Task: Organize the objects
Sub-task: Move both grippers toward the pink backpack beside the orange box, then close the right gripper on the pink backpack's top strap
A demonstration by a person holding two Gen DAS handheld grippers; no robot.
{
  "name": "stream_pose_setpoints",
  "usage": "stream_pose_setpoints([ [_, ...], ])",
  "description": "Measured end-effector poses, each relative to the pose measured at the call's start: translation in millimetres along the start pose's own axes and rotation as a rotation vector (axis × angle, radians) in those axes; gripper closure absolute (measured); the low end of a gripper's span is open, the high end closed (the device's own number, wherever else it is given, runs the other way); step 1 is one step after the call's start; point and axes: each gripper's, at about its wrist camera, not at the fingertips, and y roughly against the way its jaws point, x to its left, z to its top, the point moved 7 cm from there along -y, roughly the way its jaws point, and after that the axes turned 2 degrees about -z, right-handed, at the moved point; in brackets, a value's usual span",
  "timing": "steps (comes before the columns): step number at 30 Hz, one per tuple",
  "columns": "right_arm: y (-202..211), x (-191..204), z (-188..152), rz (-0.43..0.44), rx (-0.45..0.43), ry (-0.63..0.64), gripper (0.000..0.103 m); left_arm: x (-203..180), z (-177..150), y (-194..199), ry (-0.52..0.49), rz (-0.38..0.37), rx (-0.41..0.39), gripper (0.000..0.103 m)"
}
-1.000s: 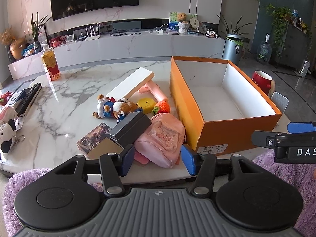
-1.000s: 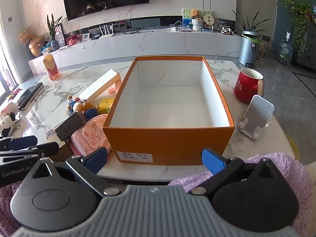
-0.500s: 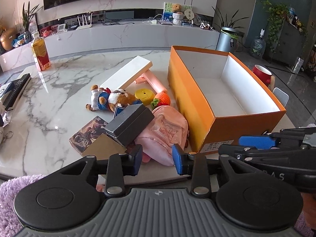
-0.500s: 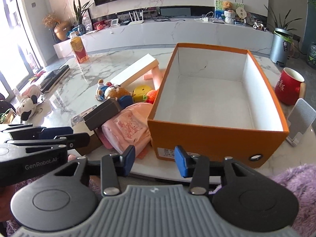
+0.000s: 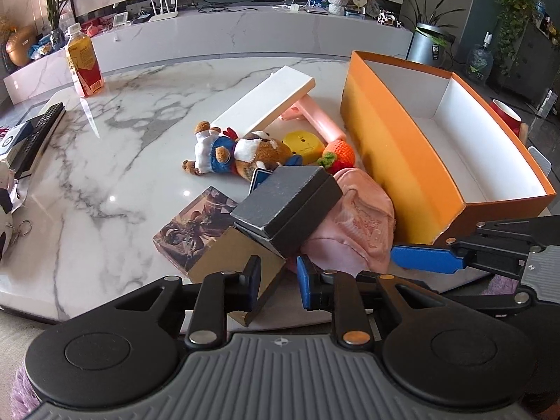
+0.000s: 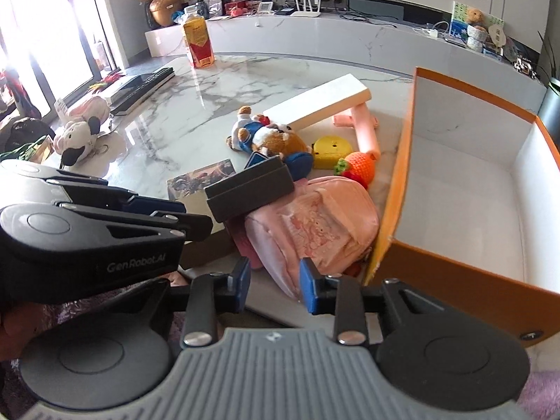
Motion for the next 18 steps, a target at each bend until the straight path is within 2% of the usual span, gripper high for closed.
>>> stream_pose_setpoints([
  [3, -11, 8, 5, -0.025, 0.0, 0.062, 0.065, 5, 1, -6, -0.002, 0.005, 0.012, 0.077],
  [5, -19, 9, 8, -0.051, 0.001, 0.095, 0.057, 9, 2, -10, 0.008, 0.005, 0.02, 0.077],
  [6, -22, 10, 9, -0.058, 0.0, 0.108, 0.056, 10, 2, -11, 0.012, 0.004, 0.022, 0.077],
  [13, -48, 14, 19, -0.098, 0.008, 0.173, 0.056, 20, 7, -16, 0.046, -0.02, 0.027, 0.077],
  [18, -51, 14, 19, -0.106, 0.004, 0.197, 0.066, 21, 6, -20, 0.065, -0.046, 0.04, 0.077],
])
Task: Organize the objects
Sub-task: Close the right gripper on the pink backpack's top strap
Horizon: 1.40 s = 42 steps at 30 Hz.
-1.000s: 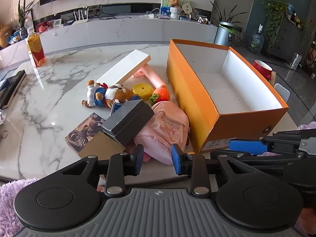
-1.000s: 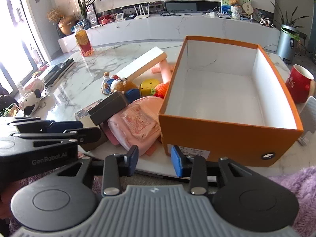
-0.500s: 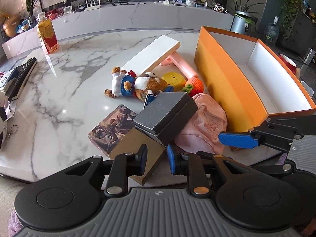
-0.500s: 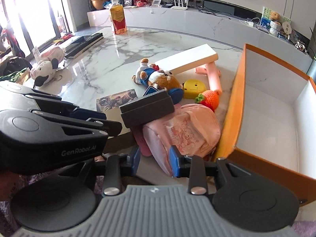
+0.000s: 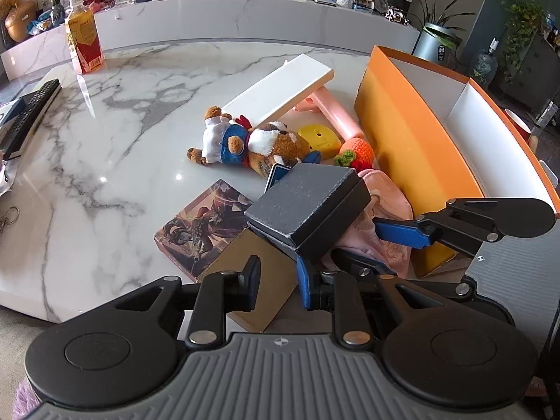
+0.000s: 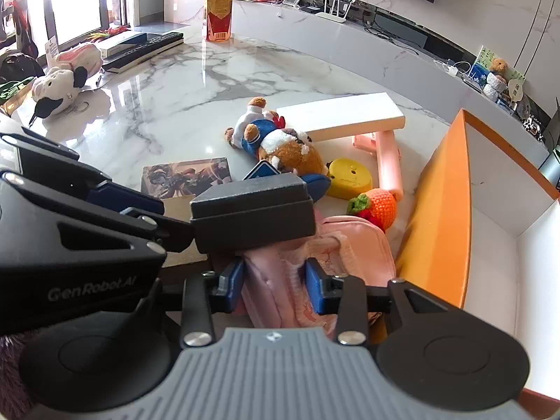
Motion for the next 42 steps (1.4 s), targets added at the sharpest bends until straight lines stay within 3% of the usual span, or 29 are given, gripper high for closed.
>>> stream_pose_setpoints([
  [5, 13, -6, -8, 0.031, -0.012, -0.02, 0.072, -7, 1, 3, 0.019, -0.054, -0.003, 0.077],
  [19, 48, -36, -44, 0.14, 0.018, -0.244, 0.072, -43, -5, -6, 0.073, -0.223, 0.054, 0.072],
  [26, 54, -50, -57, 0.144, 0.039, -0.312, 0.066, -52, -5, -11, 0.114, -0.285, 0.074, 0.074],
  [31, 59, -54, -53, 0.187, 0.033, -0.362, 0.043, -59, -7, -13, 0.142, -0.332, 0.092, 0.074],
  [35, 51, -51, -46, 0.126, 0.046, -0.322, 0.042, -63, -4, -14, 0.148, -0.355, 0.089, 0.074],
  [36, 49, -50, -46, 0.119, 0.049, -0.314, 0.045, -64, -4, -14, 0.151, -0.364, 0.091, 0.074],
  [38, 42, -49, -46, 0.13, 0.075, -0.326, 0.067, -64, -3, -13, 0.139, -0.353, 0.09, 0.074],
  [42, 43, -53, -49, 0.147, 0.073, -0.369, 0.075, -55, -4, -6, 0.091, -0.285, 0.058, 0.074],
])
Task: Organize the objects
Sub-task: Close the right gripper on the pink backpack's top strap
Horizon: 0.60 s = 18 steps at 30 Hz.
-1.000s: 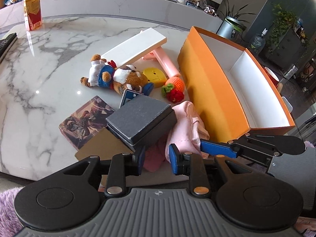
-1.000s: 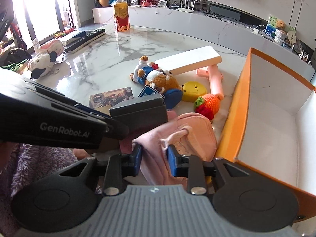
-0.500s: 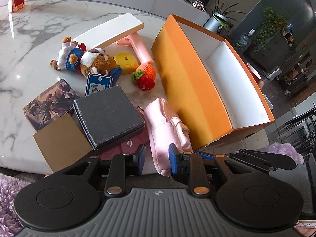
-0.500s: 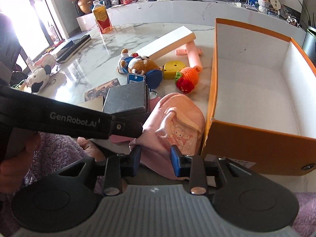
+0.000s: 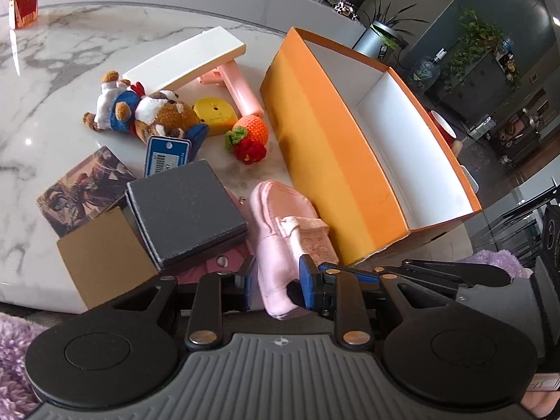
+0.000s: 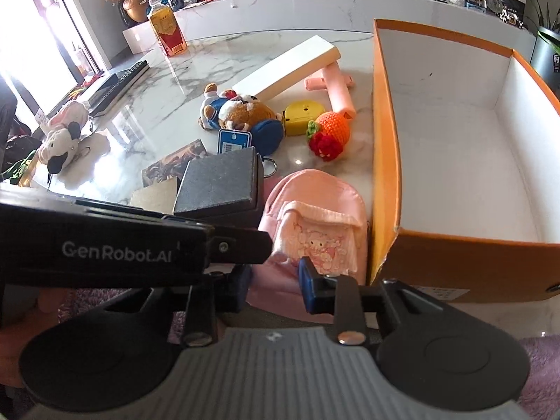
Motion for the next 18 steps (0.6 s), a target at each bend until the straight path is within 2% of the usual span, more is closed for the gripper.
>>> stream_pose_setpoints([
  [4, 7, -7, -1, 0.018, -0.026, -0.049, 0.081, 10, 0, 7, -0.054, 0.054, 0.001, 0.073],
  [9, 7, -13, 4, 0.042, -0.048, -0.141, 0.083, 11, -6, -6, -0.158, 0.151, 0.053, 0.074],
  [10, 8, -12, 7, 0.051, -0.059, -0.153, 0.101, 10, -7, -11, -0.158, 0.148, 0.058, 0.074],
  [11, 10, -12, 9, 0.068, -0.065, -0.165, 0.103, 12, -8, -15, -0.147, 0.137, 0.062, 0.074],
  [13, 9, -10, 12, 0.095, -0.056, -0.175, 0.103, 17, -6, -21, -0.136, 0.161, 0.057, 0.078],
  [15, 6, -9, 12, 0.077, -0.048, -0.177, 0.103, 20, -3, -20, -0.152, 0.205, 0.036, 0.08],
  [18, 2, -9, 12, 0.054, -0.042, -0.176, 0.1, 25, 2, -16, -0.145, 0.229, 0.011, 0.081],
])
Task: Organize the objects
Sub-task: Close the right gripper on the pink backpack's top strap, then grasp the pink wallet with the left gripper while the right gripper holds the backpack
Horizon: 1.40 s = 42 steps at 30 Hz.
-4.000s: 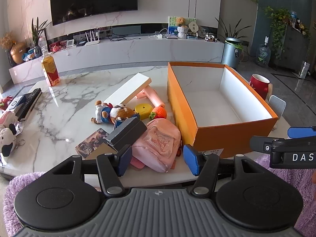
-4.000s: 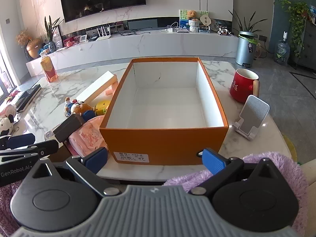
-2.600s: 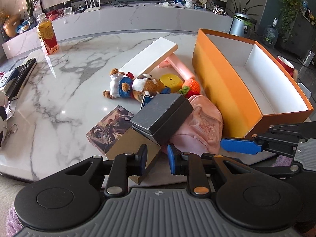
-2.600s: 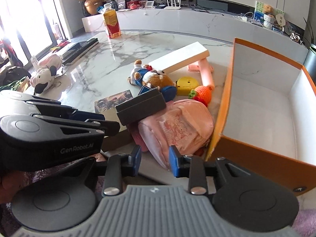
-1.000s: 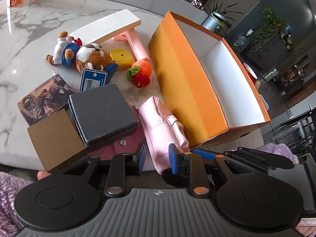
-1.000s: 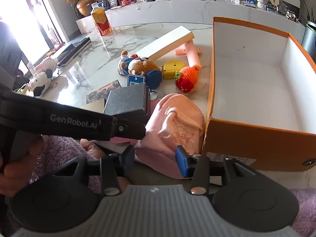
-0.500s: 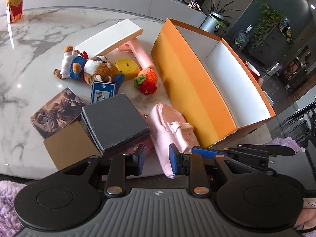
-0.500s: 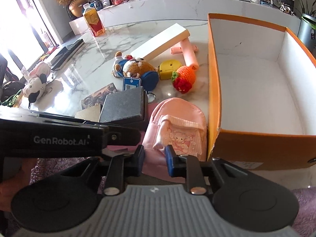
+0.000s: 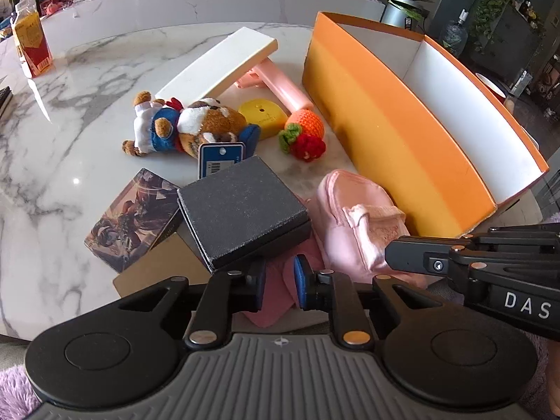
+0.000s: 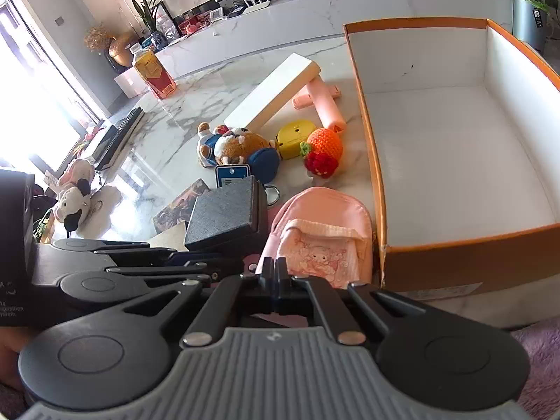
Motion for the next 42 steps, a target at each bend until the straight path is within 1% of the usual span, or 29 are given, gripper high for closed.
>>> stream_pose_setpoints([
  [3, -7, 5, 2, -0.036, 0.013, 0.033, 0.092, 7, 1, 2, -0.005, 0.062, -0.008, 0.081],
  [4, -9, 8, 4, -0.039, 0.016, 0.04, 0.083, 10, 2, 2, -0.004, 0.08, -0.011, 0.081],
  [5, -12, 11, 4, -0.039, 0.024, 0.045, 0.072, 13, 3, 3, -0.002, 0.086, -0.013, 0.081],
  [7, -20, 17, 4, -0.059, 0.054, 0.057, 0.064, 16, 5, 4, -0.008, 0.08, -0.013, 0.082],
  [9, -29, 20, 4, -0.105, 0.065, 0.092, 0.064, 15, 4, 6, -0.066, 0.076, -0.007, 0.082],
  [12, -40, 22, 2, -0.148, 0.082, 0.137, 0.063, 8, 0, 8, -0.192, 0.071, 0.025, 0.082],
  [15, -49, 23, -1, -0.172, 0.093, 0.177, 0.058, 0, -7, 6, -0.327, 0.067, 0.062, 0.081],
  [16, -51, 23, -2, -0.186, 0.098, 0.196, 0.056, -4, -10, 4, -0.371, 0.066, 0.074, 0.079],
  [17, -53, 23, -3, -0.195, 0.101, 0.208, 0.054, -7, -13, 2, -0.409, 0.058, 0.082, 0.075],
  [18, -55, 23, -3, -0.195, 0.106, 0.208, 0.053, -10, -16, 1, -0.434, 0.048, 0.084, 0.065],
  [19, -58, 22, -4, -0.196, 0.111, 0.205, 0.053, -14, -19, 0, -0.461, 0.036, 0.089, 0.061],
  [21, -58, 20, -4, -0.194, 0.111, 0.197, 0.056, -20, -23, -3, -0.509, 0.027, 0.092, 0.06],
  [22, -57, 19, -4, -0.191, 0.107, 0.19, 0.059, -22, -24, -5, -0.525, 0.027, 0.094, 0.058],
  [23, -55, 18, -4, -0.185, 0.103, 0.182, 0.065, -24, -25, -6, -0.536, 0.027, 0.097, 0.056],
  [24, -53, 17, -4, -0.181, 0.097, 0.177, 0.069, -25, -26, -8, -0.545, 0.028, 0.099, 0.054],
  [25, -49, 16, -3, -0.176, 0.087, 0.173, 0.077, -26, -27, -9, -0.557, 0.033, 0.101, 0.053],
  [26, -45, 16, -3, -0.168, 0.081, 0.171, 0.08, -28, -28, -10, -0.575, 0.041, 0.101, 0.053],
  [30, -29, 12, -3, -0.119, 0.074, 0.136, 0.083, -37, -34, -17, -0.666, 0.101, 0.105, 0.05],
  [32, -21, 7, -5, -0.091, 0.083, 0.102, 0.084, -44, -37, -21, -0.737, 0.138, 0.102, 0.05],
  [33, -19, 4, -6, -0.076, 0.092, 0.076, 0.084, -47, -38, -23, -0.764, 0.147, 0.1, 0.046],
  [35, -13, -5, -9, -0.041, 0.101, 0.028, 0.084, -50, -41, -27, -0.811, 0.185, 0.107, 0.043],
  [37, -9, -9, -11, 0.001, 0.104, -0.008, 0.084, -53, -48, -33, -0.873, 0.222, 0.122, 0.043],
  [38, -7, -11, -13, 0.017, 0.103, -0.02, 0.084, -55, -53, -37, -0.922, 0.249, 0.133, 0.044],
  [39, -6, -12, -15, 0.028, 0.103, -0.032, 0.084, -58, -56, -39, -0.961, 0.26, 0.125, 0.044],
  [40, -5, -15, -17, 0.042, 0.104, -0.045, 0.084, -60, -57, -39, -0.983, 0.268, 0.118, 0.044],
  [42, -5, -18, -20, 0.063, 0.112, -0.068, 0.083, -60, -57, -39, -0.994, 0.277, 0.12, 0.045],
])
